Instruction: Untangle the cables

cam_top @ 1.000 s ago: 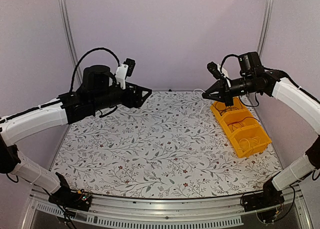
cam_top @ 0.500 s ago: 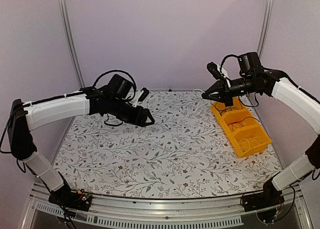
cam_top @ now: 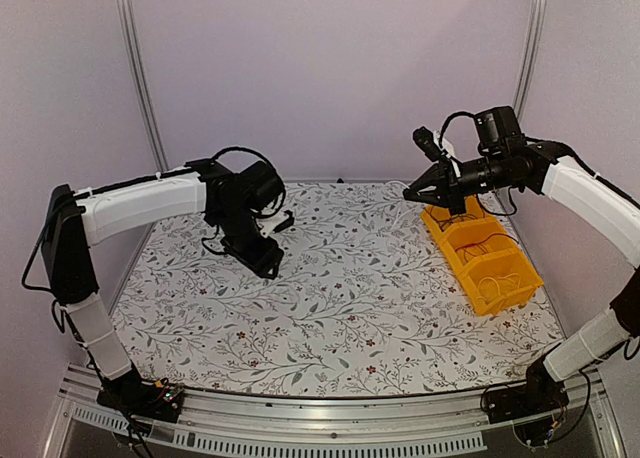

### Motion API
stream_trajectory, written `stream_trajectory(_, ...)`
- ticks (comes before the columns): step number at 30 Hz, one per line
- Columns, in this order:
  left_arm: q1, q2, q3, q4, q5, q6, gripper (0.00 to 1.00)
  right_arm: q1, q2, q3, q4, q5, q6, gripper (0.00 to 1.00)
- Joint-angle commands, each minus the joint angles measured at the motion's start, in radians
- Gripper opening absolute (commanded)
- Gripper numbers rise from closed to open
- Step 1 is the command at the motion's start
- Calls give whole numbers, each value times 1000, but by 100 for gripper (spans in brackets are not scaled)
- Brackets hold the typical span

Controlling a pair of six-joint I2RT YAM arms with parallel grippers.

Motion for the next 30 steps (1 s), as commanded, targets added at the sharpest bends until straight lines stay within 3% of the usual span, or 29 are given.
stream_trajectory(1,-42,18,17,-107,14,83,69,1,5,-7,-4,-11,-3,0)
stream_trajectory(3,-68,65,54,-143,-159,44,65,1,4,-8,-3,-15,-3,0)
stream_trajectory(5,-131,24,92,-33,-182,45,65,1,4,-12,0,-15,-1,0)
stream_trajectory(7,-213,-69,67,110,-318,78,72,1,5,-20,5,-15,-2,0)
stream_trajectory(9,-246,-119,-40,241,-441,139,84,0,4,-24,7,-17,-1,0)
stream_trajectory(10,-213,-118,-115,290,-460,144,90,1,6,-24,10,-20,-3,0)
stream_trajectory(12,-94,-3,-153,229,-464,54,82,0,8,-21,10,-25,-2,0)
stream_trajectory(13,-54,57,-128,159,-546,-7,79,0,9,-18,9,-28,0,0)
stream_trajectory(15,-54,82,-149,168,-655,-25,82,1,5,-18,7,-26,-1,0)
stream_trajectory(20,7,-48,-222,454,-464,-9,85,0,-11,-28,10,-13,-4,0)
stream_trajectory(25,12,-97,-192,577,-384,15,84,1,-14,-15,-36,15,-15,0)
stream_trajectory(30,12,-109,-193,694,-276,50,82,-6,-37,-8,-139,174,-78,0)
